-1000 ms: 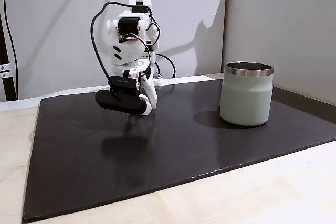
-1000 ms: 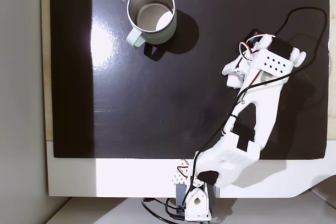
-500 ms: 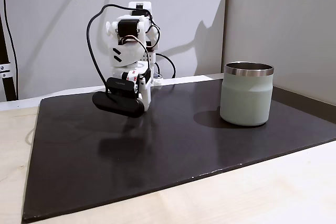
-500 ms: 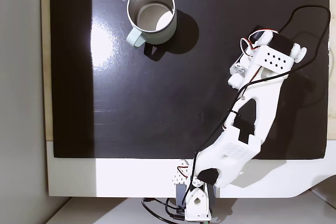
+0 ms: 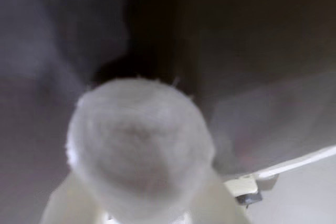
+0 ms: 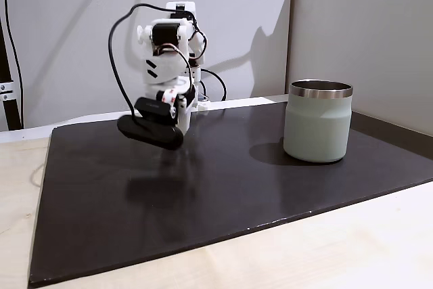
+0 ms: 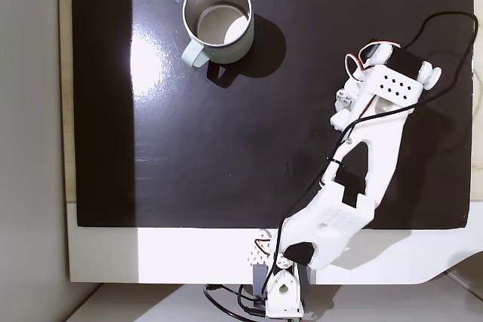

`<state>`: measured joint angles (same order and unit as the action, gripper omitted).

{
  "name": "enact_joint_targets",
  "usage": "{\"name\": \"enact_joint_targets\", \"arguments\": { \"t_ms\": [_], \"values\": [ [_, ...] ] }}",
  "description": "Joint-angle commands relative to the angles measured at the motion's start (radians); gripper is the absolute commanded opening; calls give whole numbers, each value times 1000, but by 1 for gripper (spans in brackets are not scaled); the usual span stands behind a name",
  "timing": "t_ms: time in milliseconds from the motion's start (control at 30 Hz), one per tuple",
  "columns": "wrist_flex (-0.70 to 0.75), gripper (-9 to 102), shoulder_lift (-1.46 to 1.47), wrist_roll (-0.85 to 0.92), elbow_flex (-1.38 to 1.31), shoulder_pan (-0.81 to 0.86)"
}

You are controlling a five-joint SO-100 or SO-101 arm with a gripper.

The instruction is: Grasp a gauze and put it in the cup.

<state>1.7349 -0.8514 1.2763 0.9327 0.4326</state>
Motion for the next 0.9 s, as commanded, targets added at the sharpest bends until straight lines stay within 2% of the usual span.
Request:
{"name": "enact_joint_targets", "arguments": {
  "t_ms": [0, 433, 633, 867],
  "values": [
    [5, 0, -170, -43, -23, -15],
    [6, 0, -574, -279, -11, -71],
    [3, 0, -580, -454, -153, -144],
    [3, 0, -529, -707, -262, -310]
  ]
}}
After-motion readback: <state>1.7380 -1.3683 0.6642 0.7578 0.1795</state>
